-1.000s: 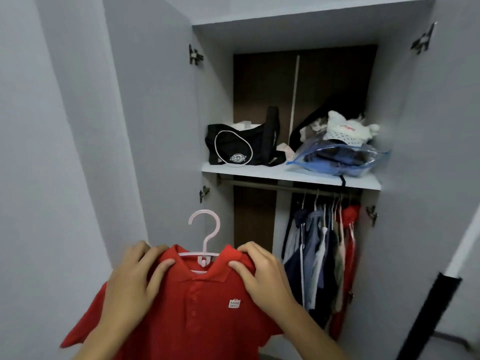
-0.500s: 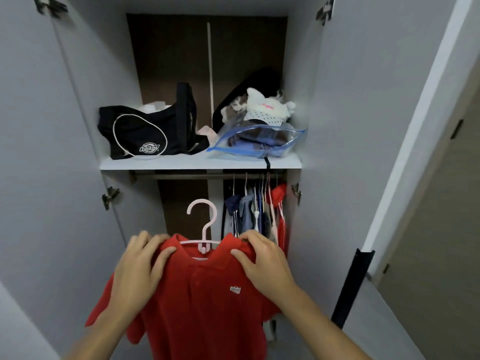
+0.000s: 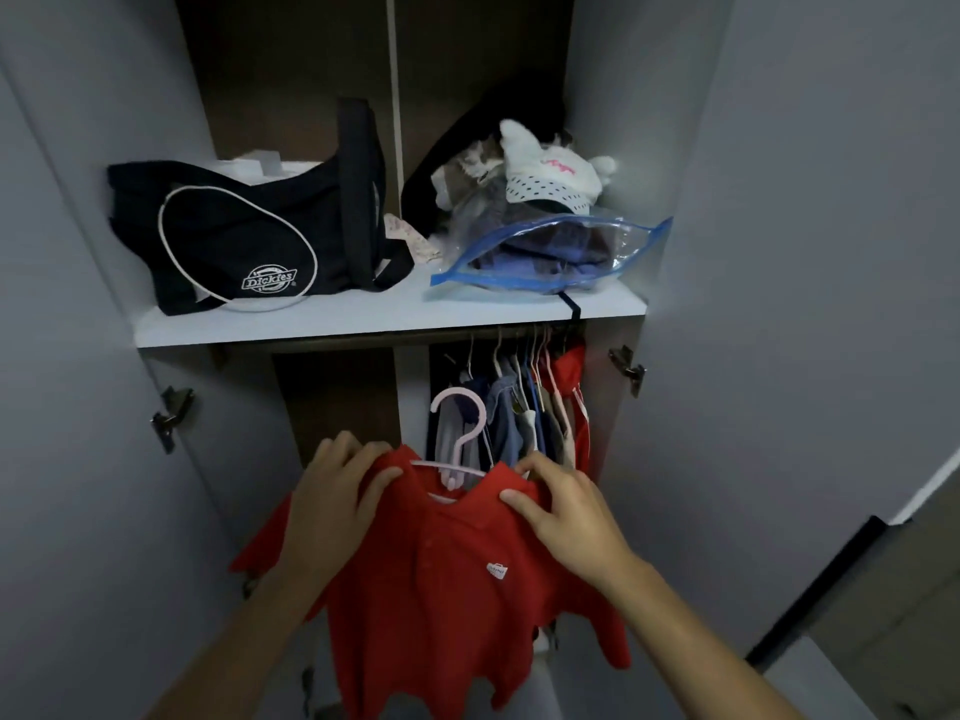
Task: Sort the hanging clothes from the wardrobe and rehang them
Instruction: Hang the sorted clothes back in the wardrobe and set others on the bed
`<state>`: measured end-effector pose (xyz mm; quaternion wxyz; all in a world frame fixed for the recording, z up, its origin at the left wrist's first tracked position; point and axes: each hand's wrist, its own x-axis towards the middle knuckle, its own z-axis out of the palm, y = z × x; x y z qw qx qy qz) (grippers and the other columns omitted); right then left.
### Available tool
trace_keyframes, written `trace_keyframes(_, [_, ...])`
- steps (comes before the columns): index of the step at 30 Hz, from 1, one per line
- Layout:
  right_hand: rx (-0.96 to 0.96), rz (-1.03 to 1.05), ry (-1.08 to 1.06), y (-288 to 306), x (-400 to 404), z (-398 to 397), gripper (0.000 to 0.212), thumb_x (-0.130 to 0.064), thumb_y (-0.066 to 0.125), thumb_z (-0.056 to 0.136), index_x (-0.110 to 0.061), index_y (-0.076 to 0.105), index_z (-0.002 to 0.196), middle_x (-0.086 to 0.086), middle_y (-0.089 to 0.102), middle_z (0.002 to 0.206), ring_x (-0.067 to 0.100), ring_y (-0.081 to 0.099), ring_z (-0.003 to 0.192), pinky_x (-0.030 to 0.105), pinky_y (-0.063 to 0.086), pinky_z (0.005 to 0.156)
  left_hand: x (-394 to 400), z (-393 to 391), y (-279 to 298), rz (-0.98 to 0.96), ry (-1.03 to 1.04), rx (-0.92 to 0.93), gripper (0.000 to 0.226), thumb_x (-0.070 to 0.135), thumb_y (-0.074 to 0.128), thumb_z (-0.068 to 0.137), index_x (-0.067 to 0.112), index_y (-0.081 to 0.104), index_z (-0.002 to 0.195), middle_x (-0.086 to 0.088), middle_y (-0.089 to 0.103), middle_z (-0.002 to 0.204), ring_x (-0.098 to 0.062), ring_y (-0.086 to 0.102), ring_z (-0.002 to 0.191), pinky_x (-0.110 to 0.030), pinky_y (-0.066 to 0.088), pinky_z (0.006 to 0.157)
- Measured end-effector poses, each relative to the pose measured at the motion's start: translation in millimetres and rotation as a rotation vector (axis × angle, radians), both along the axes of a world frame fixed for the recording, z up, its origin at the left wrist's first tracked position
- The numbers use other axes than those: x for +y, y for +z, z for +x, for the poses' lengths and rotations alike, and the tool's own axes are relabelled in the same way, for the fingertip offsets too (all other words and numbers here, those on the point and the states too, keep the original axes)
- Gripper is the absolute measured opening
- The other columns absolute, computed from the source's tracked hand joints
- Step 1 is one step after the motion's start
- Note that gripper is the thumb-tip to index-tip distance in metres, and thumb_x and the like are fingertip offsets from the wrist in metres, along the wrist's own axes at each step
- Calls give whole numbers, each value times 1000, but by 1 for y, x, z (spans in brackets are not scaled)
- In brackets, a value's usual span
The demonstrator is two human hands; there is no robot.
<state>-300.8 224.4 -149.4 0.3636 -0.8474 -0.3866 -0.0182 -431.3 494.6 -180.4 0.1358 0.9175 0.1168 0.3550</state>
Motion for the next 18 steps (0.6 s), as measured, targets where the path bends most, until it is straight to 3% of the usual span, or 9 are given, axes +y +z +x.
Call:
trace_keyframes(5, [165,172,14,-18,20,20,12,-36,74,96,-32,63,95,-10,69,83,11,67,79,43,55,80,20,28,-9,19,-28,23,51,56,39,104,18,68,121,5,48,103,-17,50,94,-39,52,77])
trace_keyframes(10, [209,260,24,-36,43,40,12,-31,75,96,-30,64,91,-7,69,79,14,68,75,42,55,77,30,51,-23,-30,41,84,47,53,40,105,19,64,126,5,47,109,-15,49,97,-41,54,78])
trace_keyframes(15, [262,285,12,-53,70,54,12,-31,74,97,-31,64,91,-5,70,77,13,69,70,45,58,70,24,78,-41,-207,76,105,69,73,35,98,24,56,141,3,48,131,-15,45,122,-37,46,101])
trace_keyframes(18, [282,307,-29,-58,90,65,15,-30,74,96,-28,62,87,-4,68,73,14,66,67,46,57,69,31,104,-46,-307,58,66,74,81,38,93,30,53,145,3,43,138,-18,41,133,-40,42,107])
